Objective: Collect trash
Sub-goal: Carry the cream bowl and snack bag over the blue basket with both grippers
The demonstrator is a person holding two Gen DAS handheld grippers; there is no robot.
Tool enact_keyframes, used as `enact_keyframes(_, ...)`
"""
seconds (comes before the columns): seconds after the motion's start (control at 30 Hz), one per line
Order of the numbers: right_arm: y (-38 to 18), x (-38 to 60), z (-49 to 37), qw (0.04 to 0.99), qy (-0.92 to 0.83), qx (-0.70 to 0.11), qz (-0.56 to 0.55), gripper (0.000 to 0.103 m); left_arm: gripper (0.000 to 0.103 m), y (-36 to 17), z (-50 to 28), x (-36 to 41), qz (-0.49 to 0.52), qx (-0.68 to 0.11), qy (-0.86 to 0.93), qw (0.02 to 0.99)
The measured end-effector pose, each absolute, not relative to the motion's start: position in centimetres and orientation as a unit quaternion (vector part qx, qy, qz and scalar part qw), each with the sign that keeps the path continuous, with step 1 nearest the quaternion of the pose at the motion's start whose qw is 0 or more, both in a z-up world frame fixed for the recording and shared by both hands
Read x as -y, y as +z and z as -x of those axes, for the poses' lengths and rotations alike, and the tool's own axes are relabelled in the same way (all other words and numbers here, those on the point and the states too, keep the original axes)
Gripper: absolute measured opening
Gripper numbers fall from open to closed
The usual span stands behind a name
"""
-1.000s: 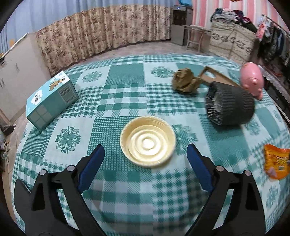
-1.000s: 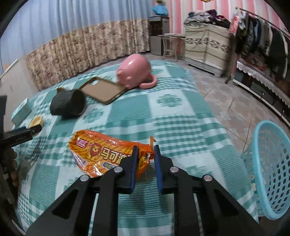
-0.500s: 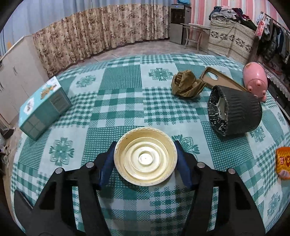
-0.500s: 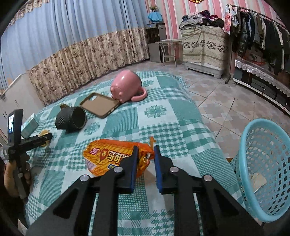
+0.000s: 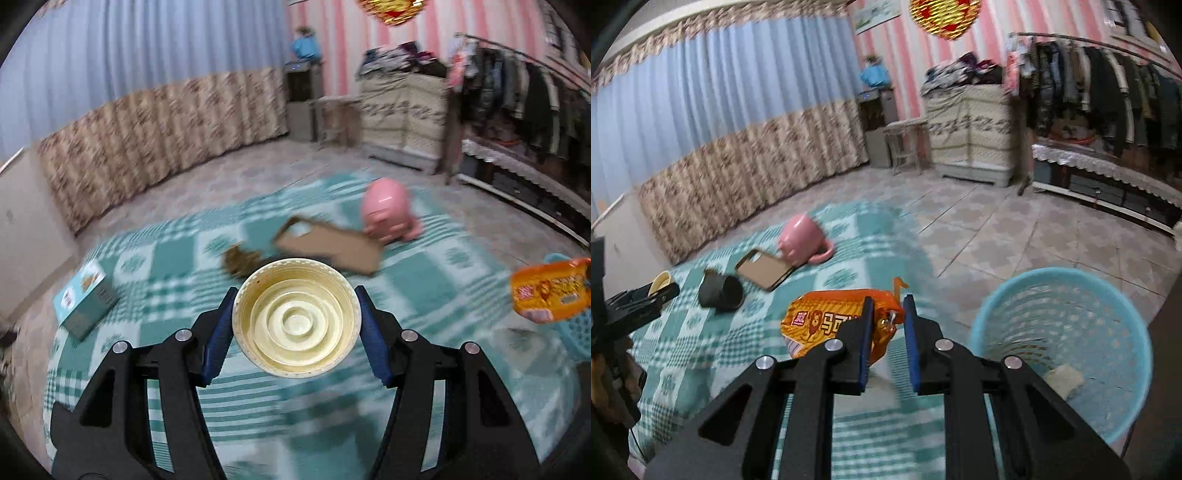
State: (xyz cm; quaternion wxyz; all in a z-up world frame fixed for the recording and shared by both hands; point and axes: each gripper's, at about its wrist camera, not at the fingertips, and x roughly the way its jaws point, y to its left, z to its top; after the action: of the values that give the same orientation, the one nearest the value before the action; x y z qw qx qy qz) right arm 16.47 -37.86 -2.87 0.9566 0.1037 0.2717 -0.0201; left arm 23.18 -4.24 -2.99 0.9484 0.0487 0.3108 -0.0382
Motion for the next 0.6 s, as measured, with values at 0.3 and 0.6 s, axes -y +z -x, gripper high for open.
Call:
enact_keyframes(0.3, -0.3, 48.4, -10.3, 0.955, -0.127, -0.216, -0.158, 0.017, 0.06, -0.6, -21.0, 15.7, -0.078, -0.281, -0.142, 0.946)
enact_keyframes(0.6, -1.6, 54.9, -7.0, 0.932, -0.221, -0.218, -0.185, 0.017, 0.06, -0.8, -20.8, 26.7, -0.107, -0.273, -0.217, 0.931)
